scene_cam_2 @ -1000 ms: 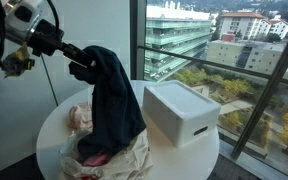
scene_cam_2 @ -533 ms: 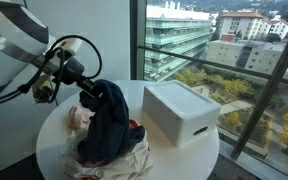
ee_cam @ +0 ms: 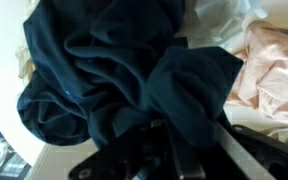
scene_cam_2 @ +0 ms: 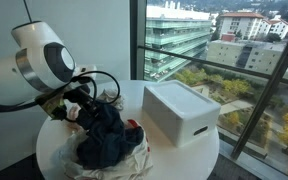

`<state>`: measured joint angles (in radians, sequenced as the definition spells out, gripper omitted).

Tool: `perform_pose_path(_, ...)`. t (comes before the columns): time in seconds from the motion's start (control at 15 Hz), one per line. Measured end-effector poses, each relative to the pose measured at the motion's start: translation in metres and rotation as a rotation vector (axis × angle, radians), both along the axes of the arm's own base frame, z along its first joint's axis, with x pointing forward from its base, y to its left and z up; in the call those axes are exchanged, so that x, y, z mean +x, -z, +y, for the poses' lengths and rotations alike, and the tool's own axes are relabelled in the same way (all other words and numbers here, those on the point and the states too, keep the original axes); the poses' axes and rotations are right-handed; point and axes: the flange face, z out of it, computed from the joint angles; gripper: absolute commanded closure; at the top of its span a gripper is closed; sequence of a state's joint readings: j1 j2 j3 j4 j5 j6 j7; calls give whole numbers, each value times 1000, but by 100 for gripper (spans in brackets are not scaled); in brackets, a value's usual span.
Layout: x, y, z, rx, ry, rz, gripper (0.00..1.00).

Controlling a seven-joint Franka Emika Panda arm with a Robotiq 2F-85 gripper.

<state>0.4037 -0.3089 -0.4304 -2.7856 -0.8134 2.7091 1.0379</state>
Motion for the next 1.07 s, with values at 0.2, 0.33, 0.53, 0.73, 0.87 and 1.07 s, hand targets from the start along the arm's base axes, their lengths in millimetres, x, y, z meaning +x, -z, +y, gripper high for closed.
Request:
perform_pose_path(0.2,1,31,-6,51,-5,125,89)
perform_pose_path(0.33,-1,46,-12,51,5,182,89)
perform_pose_path(0.53,-4,62,-33,33,71,236,88)
perform_pose_path(0.73,-7,75,-54,48,116,285,89)
perform_pose_path(0.87,-8,83,-66,77,127,320,89)
perform_pose_path(1.07,-7,95,-77,110,143,358,60)
